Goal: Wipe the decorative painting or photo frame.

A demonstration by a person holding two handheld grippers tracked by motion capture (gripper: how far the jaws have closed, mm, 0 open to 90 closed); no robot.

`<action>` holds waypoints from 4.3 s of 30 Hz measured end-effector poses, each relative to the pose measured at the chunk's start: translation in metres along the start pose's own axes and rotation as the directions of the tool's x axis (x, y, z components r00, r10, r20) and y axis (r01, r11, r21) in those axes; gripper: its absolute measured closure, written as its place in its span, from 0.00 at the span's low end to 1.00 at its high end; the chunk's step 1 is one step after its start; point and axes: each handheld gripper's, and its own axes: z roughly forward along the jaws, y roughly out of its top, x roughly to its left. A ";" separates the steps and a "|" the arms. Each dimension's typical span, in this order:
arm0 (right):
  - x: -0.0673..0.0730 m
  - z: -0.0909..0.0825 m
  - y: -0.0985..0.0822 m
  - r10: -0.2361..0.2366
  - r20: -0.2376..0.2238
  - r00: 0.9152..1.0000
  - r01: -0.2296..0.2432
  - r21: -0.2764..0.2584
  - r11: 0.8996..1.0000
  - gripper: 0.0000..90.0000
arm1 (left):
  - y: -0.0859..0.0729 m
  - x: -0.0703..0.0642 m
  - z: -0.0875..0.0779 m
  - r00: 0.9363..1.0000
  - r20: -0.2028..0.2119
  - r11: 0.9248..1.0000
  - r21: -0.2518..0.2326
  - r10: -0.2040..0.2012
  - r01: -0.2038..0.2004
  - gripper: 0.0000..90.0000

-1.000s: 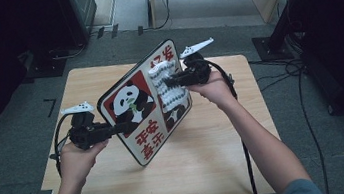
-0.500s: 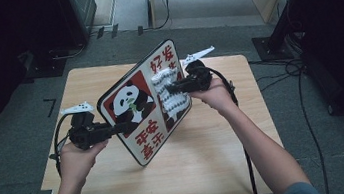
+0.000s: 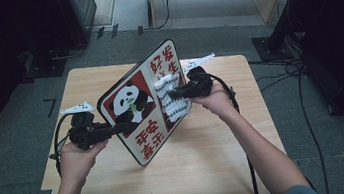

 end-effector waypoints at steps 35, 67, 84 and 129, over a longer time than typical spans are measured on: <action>-0.011 0.024 -0.048 0.069 0.005 0.998 -0.070 0.077 0.995 0.86 | 0.000 -0.001 0.001 1.000 0.005 1.000 0.002 0.006 -0.006 0.82; -0.020 0.050 -0.089 0.137 0.024 0.990 -0.139 0.202 0.970 0.86 | -0.001 -0.002 0.001 1.000 0.009 1.000 0.002 0.008 -0.008 0.82; -0.009 0.036 -0.067 0.115 0.009 0.993 -0.115 0.160 0.980 0.86 | -0.002 -0.005 0.001 1.000 -0.009 1.000 -0.002 0.010 -0.010 0.82; 0.062 -0.030 0.100 -0.127 0.016 0.992 0.127 -0.007 0.992 0.86 | -0.001 -0.002 -0.001 1.000 -0.008 1.000 0.004 0.002 -0.002 0.82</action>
